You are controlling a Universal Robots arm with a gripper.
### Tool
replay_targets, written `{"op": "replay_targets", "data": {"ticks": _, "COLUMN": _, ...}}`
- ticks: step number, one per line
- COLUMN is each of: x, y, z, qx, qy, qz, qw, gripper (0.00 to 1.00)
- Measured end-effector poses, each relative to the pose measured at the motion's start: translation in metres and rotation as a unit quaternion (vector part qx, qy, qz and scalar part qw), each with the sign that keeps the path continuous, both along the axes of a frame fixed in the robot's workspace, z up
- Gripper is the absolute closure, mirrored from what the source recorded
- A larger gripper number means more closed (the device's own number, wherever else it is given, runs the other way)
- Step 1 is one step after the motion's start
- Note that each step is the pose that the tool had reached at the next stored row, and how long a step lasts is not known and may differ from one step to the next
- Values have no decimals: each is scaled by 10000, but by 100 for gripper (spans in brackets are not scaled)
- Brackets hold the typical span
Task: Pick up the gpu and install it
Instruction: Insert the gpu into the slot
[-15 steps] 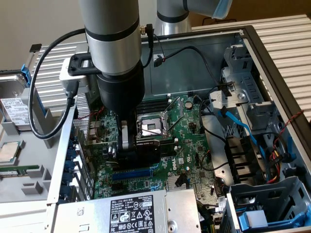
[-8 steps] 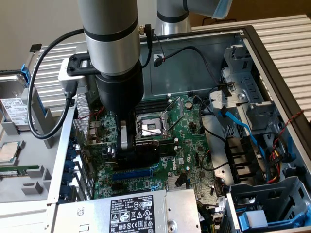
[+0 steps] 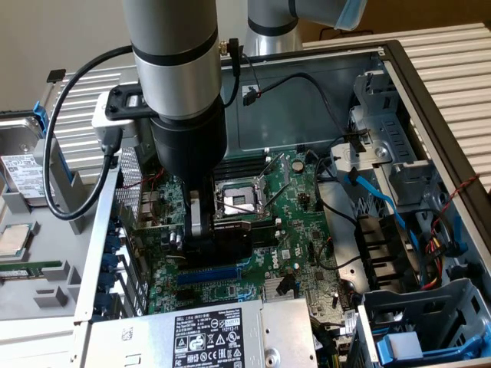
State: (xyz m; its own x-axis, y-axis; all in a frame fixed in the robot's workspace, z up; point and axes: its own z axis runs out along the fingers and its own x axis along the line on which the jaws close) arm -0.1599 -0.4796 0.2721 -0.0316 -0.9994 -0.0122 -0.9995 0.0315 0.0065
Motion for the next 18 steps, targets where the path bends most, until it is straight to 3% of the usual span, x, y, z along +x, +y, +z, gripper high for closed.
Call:
{"op": "replay_targets", "data": {"ticks": 12, "x": 0, "y": 0, "z": 0, "qx": 0, "qy": 0, "qz": 77, "qw": 10000, "gripper": 73}}
{"op": "replay_targets", "data": {"ticks": 18, "x": 0, "y": 0, "z": -57, "qx": 0, "qy": 0, "qz": 81, "qw": 10000, "gripper": 73}}
